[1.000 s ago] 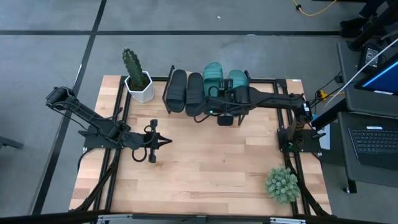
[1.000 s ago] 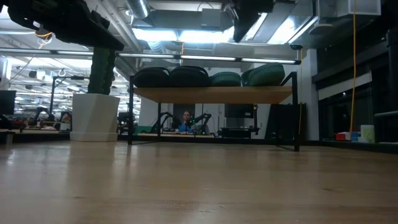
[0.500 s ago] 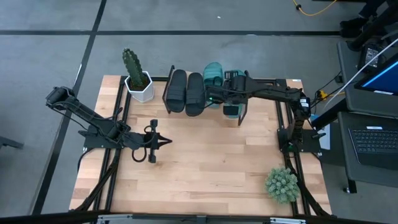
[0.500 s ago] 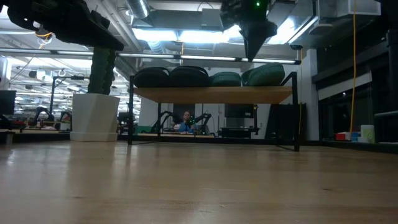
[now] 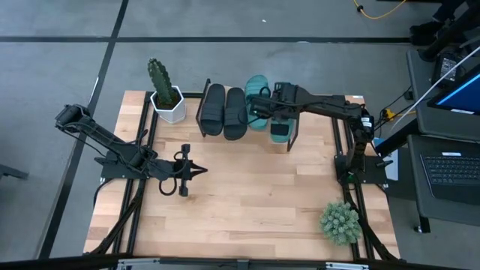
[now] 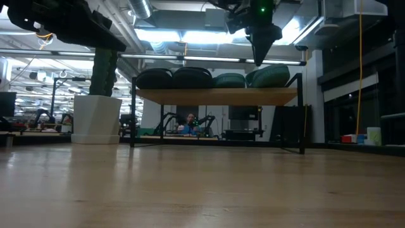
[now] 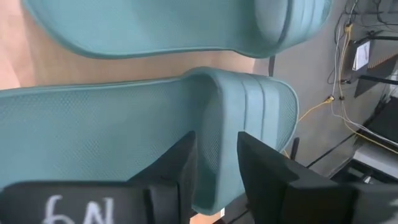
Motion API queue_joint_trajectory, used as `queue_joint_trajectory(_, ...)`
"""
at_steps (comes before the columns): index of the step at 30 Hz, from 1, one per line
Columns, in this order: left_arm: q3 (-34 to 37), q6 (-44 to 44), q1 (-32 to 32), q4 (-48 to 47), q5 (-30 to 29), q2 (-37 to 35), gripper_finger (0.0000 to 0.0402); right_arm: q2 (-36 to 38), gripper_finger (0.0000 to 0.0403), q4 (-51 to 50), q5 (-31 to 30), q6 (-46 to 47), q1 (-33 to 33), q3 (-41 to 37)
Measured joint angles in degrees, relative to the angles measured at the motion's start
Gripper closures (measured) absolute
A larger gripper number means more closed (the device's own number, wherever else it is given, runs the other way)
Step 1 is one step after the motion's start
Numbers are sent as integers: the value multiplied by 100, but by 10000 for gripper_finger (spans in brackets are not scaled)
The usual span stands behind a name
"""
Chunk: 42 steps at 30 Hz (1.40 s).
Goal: Pick and place slides into the shelf
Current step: Adjust the green slides on the shelf
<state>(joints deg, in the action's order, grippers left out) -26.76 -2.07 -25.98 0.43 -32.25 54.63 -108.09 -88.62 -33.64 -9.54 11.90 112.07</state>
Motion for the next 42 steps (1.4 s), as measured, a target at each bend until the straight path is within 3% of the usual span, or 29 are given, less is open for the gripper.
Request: queue_joint_trajectory(42,2,44,0,-140,2,1,401,-116,303,-129,-62,46,185,-2)
